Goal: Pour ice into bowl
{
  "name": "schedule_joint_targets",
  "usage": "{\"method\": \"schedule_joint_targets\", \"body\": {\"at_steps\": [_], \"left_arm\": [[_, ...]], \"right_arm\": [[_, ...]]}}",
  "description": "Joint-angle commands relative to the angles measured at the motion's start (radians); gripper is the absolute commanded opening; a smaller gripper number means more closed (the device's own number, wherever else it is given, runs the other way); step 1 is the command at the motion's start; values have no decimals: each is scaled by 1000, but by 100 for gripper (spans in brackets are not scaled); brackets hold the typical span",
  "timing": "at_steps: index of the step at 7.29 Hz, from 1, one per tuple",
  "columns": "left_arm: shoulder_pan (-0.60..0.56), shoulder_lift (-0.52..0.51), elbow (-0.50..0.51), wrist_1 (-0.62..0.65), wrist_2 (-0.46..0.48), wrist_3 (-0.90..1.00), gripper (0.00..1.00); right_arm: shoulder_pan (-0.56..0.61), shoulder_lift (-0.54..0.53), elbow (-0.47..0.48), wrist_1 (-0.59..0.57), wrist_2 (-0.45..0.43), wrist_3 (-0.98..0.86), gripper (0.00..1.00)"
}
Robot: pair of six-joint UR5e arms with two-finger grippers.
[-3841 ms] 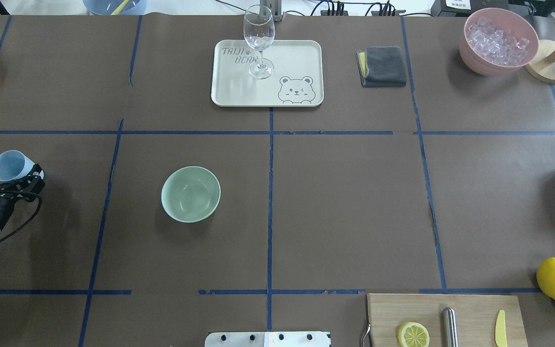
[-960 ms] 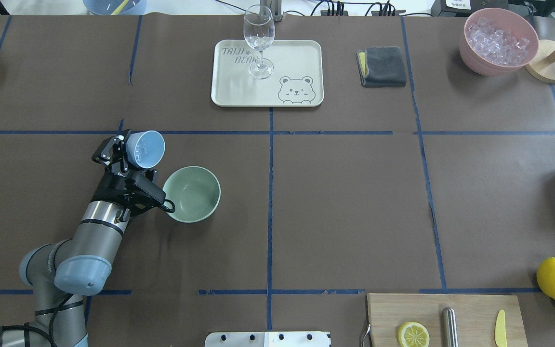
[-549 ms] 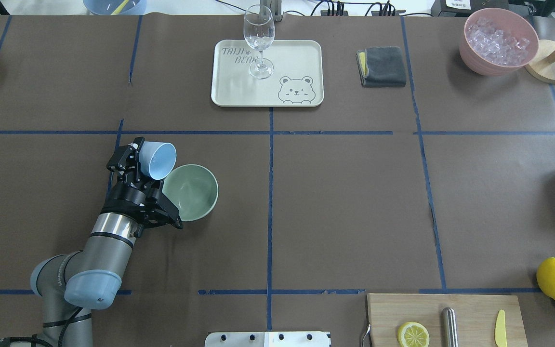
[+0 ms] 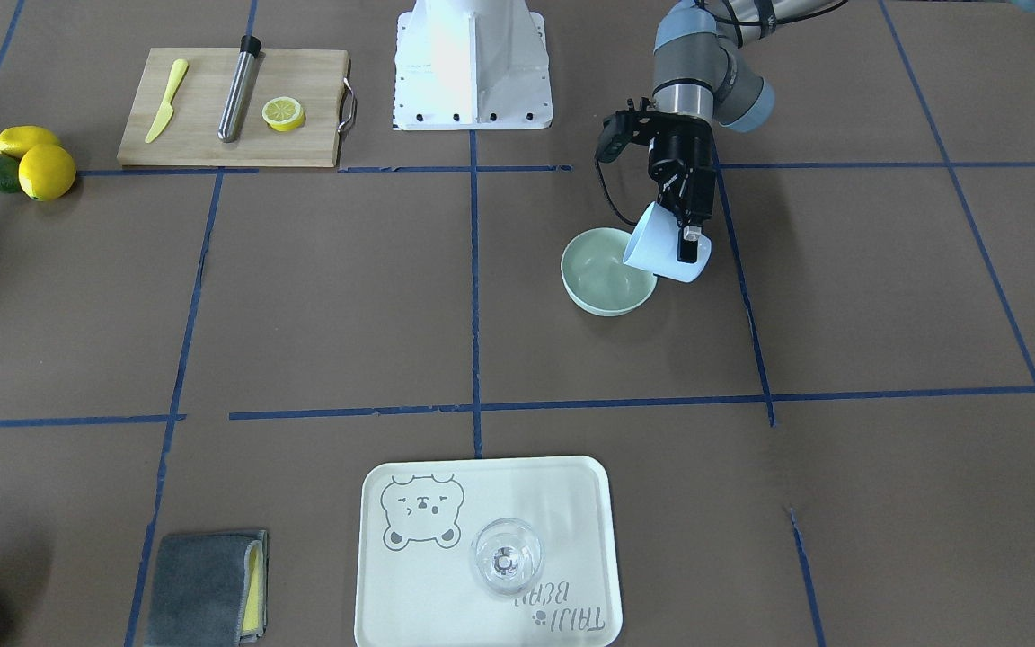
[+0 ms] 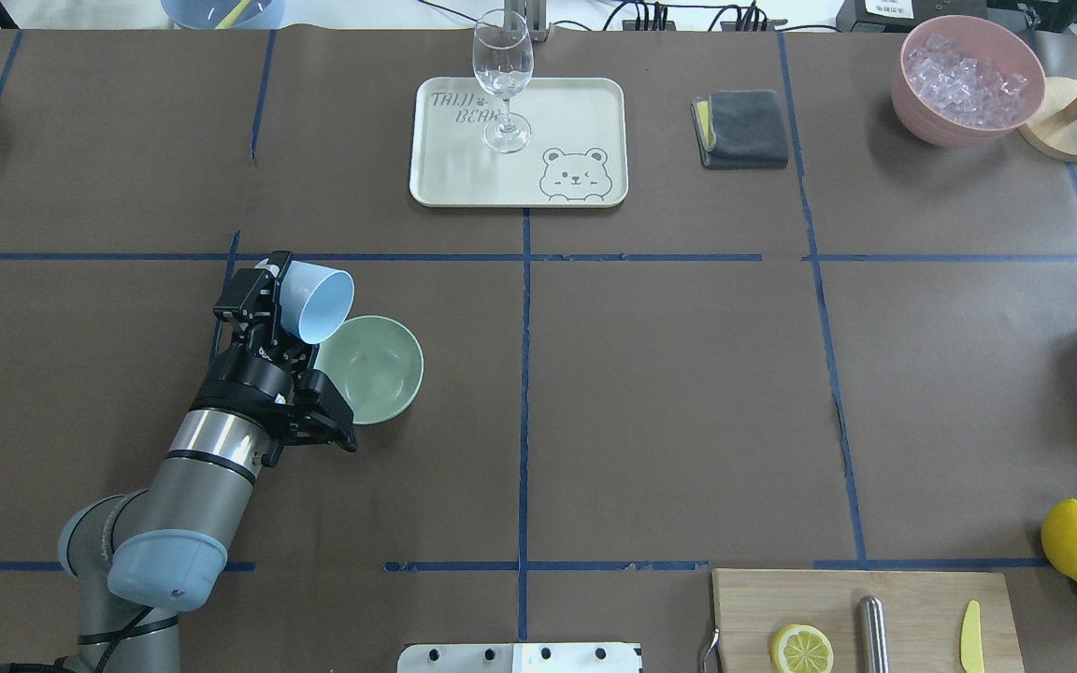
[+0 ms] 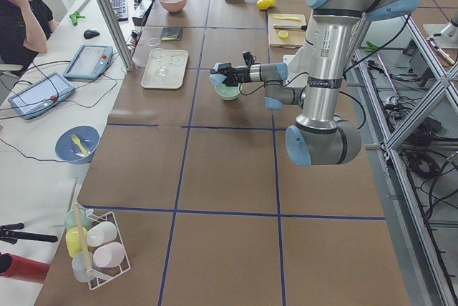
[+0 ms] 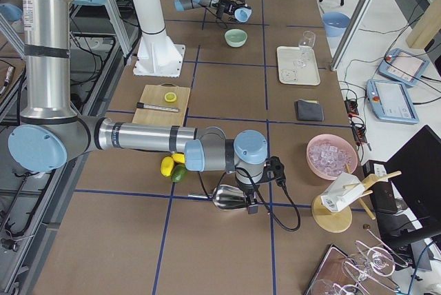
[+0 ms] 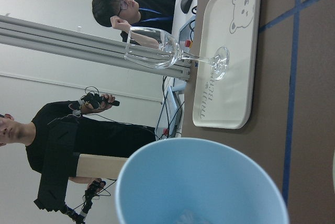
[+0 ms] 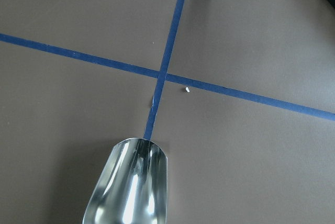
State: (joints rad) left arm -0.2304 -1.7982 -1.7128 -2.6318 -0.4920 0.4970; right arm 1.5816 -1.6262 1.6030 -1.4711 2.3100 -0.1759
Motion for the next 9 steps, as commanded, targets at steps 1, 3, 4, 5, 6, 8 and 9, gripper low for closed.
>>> {"method": "schedule_joint_targets", "body": {"at_steps": [1, 3, 4, 5, 6, 8, 9], "left_arm": [[-1, 14, 22, -1, 0, 11, 0], [-1, 26, 33, 3, -2, 23, 0], [-1, 61, 19, 0, -2, 32, 0], [0, 68, 27, 3, 0, 32, 0], [3, 68, 35, 10, 0, 32, 0], [13, 59, 79, 10, -2, 32, 0], [16, 56, 87, 12, -2, 32, 0]], "right_arm": [[0, 0, 0, 0, 2, 6, 100], [0, 2, 0, 0, 2, 6, 100], [0, 3, 0, 0, 2, 6, 100], [0, 3, 0, 0, 2, 6, 100], [0, 3, 0, 0, 2, 6, 100], [0, 2, -2, 0, 3, 6, 100], [0, 2, 0, 0, 3, 6, 100]]}}
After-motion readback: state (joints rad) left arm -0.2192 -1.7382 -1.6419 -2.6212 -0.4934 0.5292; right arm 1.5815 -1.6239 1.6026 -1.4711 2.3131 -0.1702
